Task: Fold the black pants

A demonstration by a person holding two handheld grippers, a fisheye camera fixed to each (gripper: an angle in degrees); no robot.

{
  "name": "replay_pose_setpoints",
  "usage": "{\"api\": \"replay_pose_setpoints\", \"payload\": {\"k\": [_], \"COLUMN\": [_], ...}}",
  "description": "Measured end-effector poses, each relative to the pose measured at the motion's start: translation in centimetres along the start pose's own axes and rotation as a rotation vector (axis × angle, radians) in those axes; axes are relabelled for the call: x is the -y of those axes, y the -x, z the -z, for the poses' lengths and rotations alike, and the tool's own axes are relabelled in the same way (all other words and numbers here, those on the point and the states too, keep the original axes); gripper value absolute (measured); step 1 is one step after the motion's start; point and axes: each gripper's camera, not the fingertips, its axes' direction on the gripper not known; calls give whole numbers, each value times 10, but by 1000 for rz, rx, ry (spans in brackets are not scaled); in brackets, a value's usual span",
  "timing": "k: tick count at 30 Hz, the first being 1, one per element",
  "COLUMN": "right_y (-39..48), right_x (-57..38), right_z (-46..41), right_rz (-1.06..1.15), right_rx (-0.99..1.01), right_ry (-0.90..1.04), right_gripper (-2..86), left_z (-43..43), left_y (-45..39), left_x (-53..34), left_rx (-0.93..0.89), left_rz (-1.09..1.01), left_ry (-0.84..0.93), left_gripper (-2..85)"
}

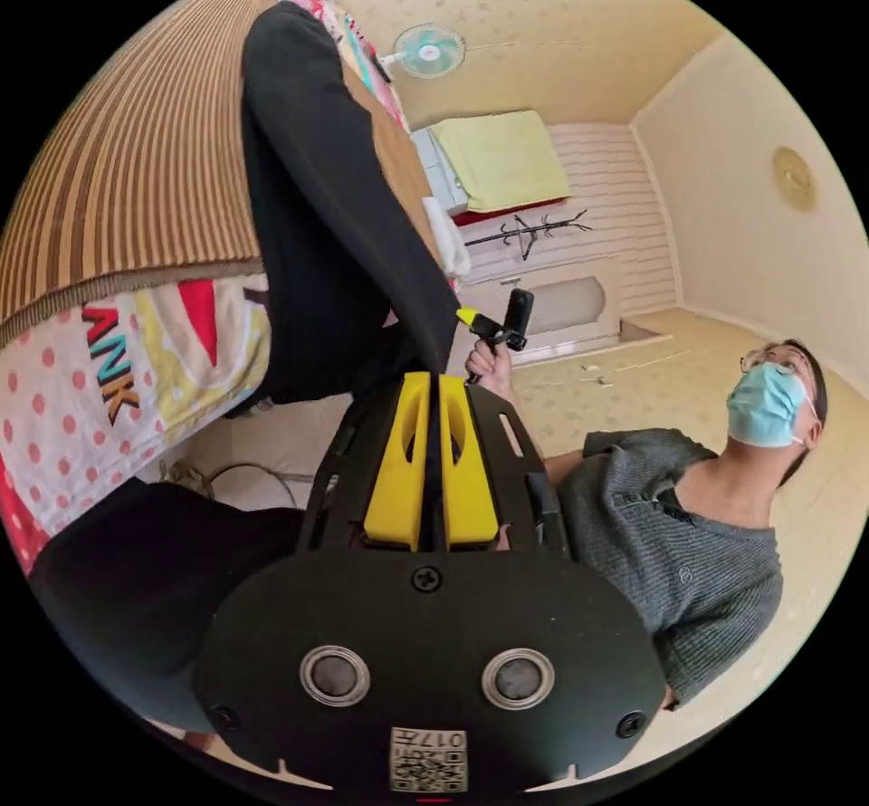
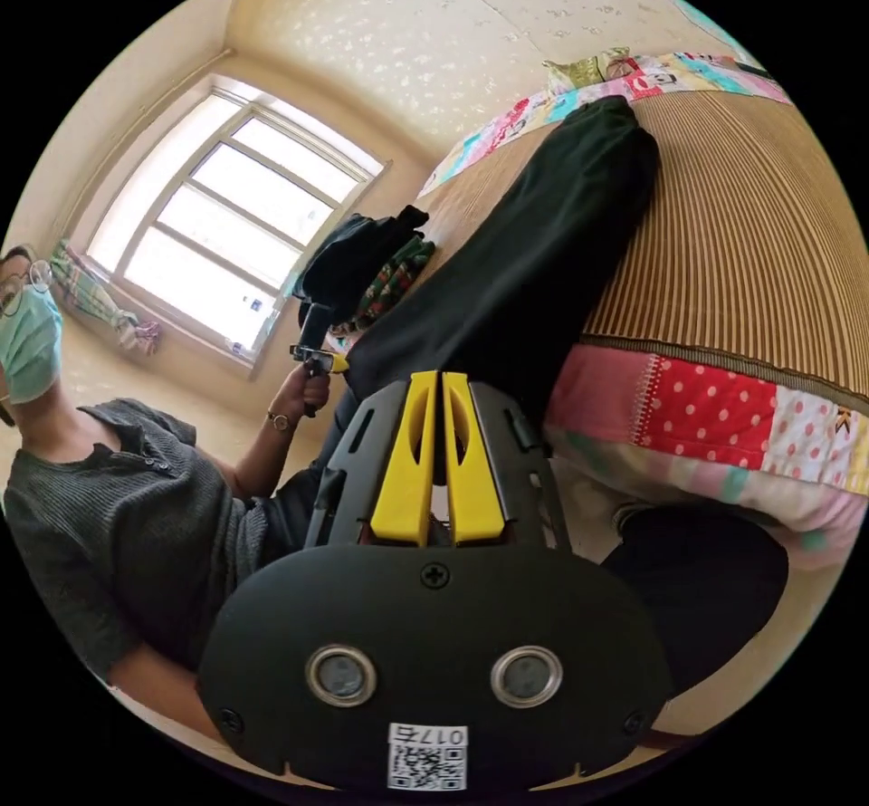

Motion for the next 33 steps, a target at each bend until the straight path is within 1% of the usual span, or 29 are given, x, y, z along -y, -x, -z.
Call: {"api": "replay_pose_setpoints", "payload": {"k": [1, 2, 3, 4, 6, 8, 10, 11, 13, 14, 17, 19, 20, 21, 24, 25, 27, 29, 31, 33], "right_y": [-15, -33, -40, -48, -48, -37, -25, -20, -21, -23, -30, -33, -34, -35, -40, -40, -40, -42, -46, -48], "right_x": [-4, -7, -9, -12, -12, -9, -8, -10, -13, -16, -23, -28, -29, -30, -27, -24, -17, -10, -7, -4], "right_z": [-5, -19, -27, -37, -38, -29, -19, -14, -10, -8, 2, 7, 9, 9, 1, -5, -14, -18, -19, -16], "right_rz": [-63, -168, -218, -265, -279, -263, -209, -191, -215, -228, -283, -288, -282, -279, -275, -255, -229, -226, -234, -239], "right_rx": [15, -21, -65, -121, -120, -90, -69, -77, -128, -152, -152, -114, -86, -75, -65, -67, -55, 30, 51, 67], "right_ry": [58, 149, 189, 233, 232, 221, 205, 198, 217, 223, 225, 217, 215, 217, 249, 263, 277, 236, 255, 315], "right_gripper": [12, 11, 11, 11, 12, 13, 14, 16, 21, 27, 59, 97, 121, 126, 150, 156, 161, 151, 110, 73], "left_z": [-5, -18, -31, -37, -45, -40, -27, -20, -17, -19, -16, -12, -11, -14, -28, -29, -31, -32, -33, -31], "left_y": [9, 21, 27, 28, 25, 20, 14, 8, -1, -4, -18, -28, -29, -24, -8, -8, -15, -18, -19, -12], "left_x": [-1, -2, -1, 0, 4, 7, 9, 11, 16, 19, 11, 0, -6, -7, -3, -3, 0, 4, 8, 15], "left_rx": [58, 151, 204, 223, 261, 222, 213, 237, 312, 352, 506, 497, 461, 434, 388, 389, 447, 503, 537, 556], "left_rz": [60, 144, 172, 179, 200, 196, 184, 164, 126, 107, 109, 69, 52, 62, 101, 99, 83, 73, 71, 109], "left_ry": [19, 52, 76, 80, 47, -25, -107, -138, -110, -69, -89, -148, -170, -151, -56, -54, -47, -27, -4, 44], "left_gripper": [1, 4, 11, 14, 72, 95, 79, 48, 7, 1, 1, 18, 44, 86, 132, 132, 128, 121, 111, 73]}}
